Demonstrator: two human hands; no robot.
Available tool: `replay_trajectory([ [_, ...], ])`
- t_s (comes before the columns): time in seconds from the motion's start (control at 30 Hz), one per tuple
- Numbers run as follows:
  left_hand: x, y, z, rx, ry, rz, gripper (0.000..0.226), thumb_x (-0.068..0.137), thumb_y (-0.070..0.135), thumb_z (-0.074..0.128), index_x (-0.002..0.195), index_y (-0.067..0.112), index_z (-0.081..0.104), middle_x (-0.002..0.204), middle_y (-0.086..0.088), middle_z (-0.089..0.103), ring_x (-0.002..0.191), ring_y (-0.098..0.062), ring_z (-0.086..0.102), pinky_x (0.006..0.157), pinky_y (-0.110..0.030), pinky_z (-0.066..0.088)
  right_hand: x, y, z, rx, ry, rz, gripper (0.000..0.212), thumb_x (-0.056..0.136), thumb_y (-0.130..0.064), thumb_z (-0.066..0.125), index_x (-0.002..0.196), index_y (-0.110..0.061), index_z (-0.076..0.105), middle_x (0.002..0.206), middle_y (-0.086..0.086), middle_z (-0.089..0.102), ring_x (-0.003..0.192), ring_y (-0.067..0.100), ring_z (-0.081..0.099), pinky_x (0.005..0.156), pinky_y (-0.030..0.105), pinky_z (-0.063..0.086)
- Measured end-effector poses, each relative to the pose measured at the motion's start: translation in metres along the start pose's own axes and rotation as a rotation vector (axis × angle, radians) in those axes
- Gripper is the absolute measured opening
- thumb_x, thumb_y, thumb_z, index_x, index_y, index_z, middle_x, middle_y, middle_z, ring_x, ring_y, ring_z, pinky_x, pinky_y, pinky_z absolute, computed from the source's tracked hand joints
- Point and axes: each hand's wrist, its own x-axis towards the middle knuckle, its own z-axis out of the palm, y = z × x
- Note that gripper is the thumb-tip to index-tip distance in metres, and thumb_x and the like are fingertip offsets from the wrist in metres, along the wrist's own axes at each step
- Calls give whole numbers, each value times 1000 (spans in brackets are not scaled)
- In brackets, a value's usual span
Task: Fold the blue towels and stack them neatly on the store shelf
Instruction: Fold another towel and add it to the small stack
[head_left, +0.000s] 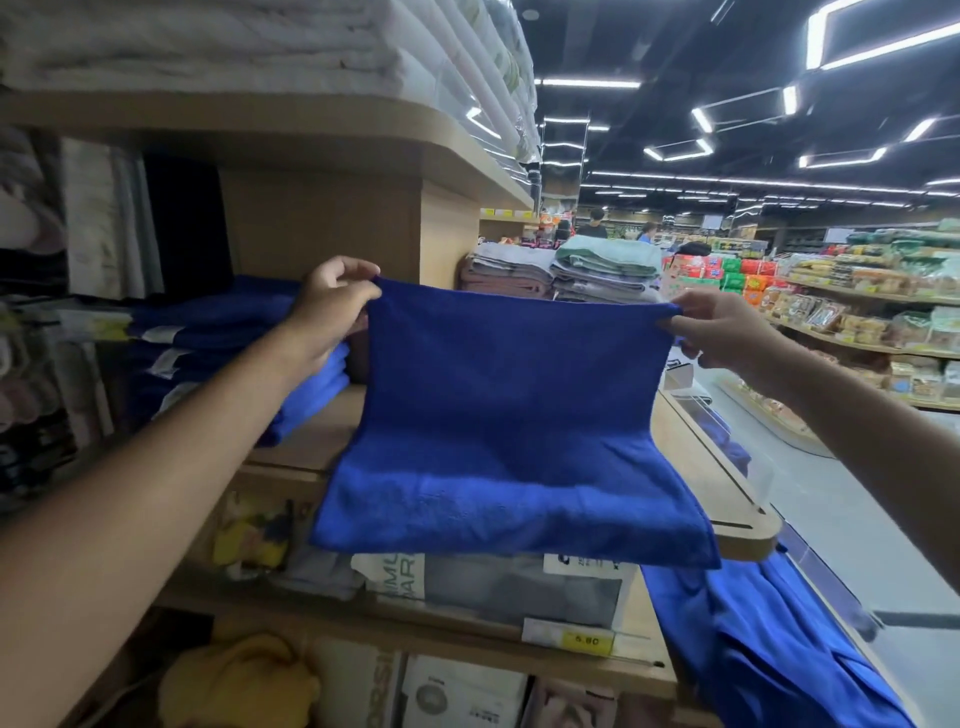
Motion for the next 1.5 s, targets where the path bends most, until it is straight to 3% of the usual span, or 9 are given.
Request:
replay_trajectory([
  [0.17, -73, 15, -51, 166, -291, 134, 23, 79, 19, 58, 96, 29, 71, 86, 11, 71, 78, -3, 68, 67, -18, 55, -73, -4, -31, 8, -207, -160, 19, 96, -9, 67, 90, -25, 74, 63, -8, 63, 47, 2, 50, 43, 17, 41],
  [0.23, -102, 15, -72, 354, -452, 107, 28, 77, 35, 57, 99, 30, 73, 89, 2, 74, 84, -12, 70, 74, -28, 55, -110, -2, -39, -129, -442, -232, 7, 93, -32, 73, 97, -27, 75, 72, 1, 66, 51, 6, 50, 44, 27, 40],
  [0.3, -121, 6, -79, 481, -471, 120, 29, 78, 41, 56, 98, 30, 75, 87, -1, 75, 84, -18, 70, 78, -37, 52, -135, -2, -39, -284, -564, -217, 38, 89, -63, 67, 104, -29, 74, 73, 10, 66, 54, 13, 51, 50, 34, 41],
  [0.43, -131, -7, -33, 672, -331, 288, 29, 92, 14, 57, 91, 37, 74, 94, 17, 73, 87, 1, 65, 75, -18, 48, -141, -25, 15, -340, -325, -303, 30, 90, -63, 56, 94, -38, 72, 80, -11, 69, 67, 7, 62, 60, 19, 44],
  [0.53, -129, -18, 13, 845, -337, 337, 28, 98, 15, 52, 116, 26, 72, 119, 7, 69, 110, -10, 63, 95, -29, 48, -128, -38, 80, -298, -278, -315, 18, 98, -43, 57, 111, -38, 67, 106, -13, 70, 92, 6, 66, 78, 23, 49],
  [0.73, -133, -57, 56, 1316, -580, 19, 65, 102, 58, 20, 157, 24, 28, 167, 5, 22, 153, -17, 18, 124, -47, 14, -107, -23, 161, -666, -424, -142, 77, 93, -73, 27, 153, -26, 36, 163, -9, 31, 151, 15, 25, 120, 44, 19],
  [0.83, -114, -64, 58, 1335, -634, -49, 67, 102, 56, 14, 161, 25, 13, 169, 8, 7, 156, -13, 4, 124, -45, 3, -88, -14, 163, -667, -472, -106, 97, 82, -84, 17, 159, -26, 25, 167, -11, 22, 154, 13, 15, 123, 46, 10],
  [1.3, -69, -78, 70, 1324, -702, -57, 77, 95, 71, 17, 161, 34, 9, 169, 13, 2, 155, -10, 0, 124, -42, 1, -68, 24, 102, -768, -487, 51, 85, 93, -80, 24, 162, -32, 15, 170, -14, 9, 156, 9, 4, 126, 39, 5],
  [1.5, -72, -78, 70, 1333, -681, -39, 75, 96, 68, 17, 161, 32, 11, 169, 11, 4, 155, -11, 2, 124, -42, 2, -83, 50, 70, -743, -320, 203, 96, 86, -86, 27, 158, -22, 30, 166, 0, 27, 151, 23, 25, 119, 42, 21],
])
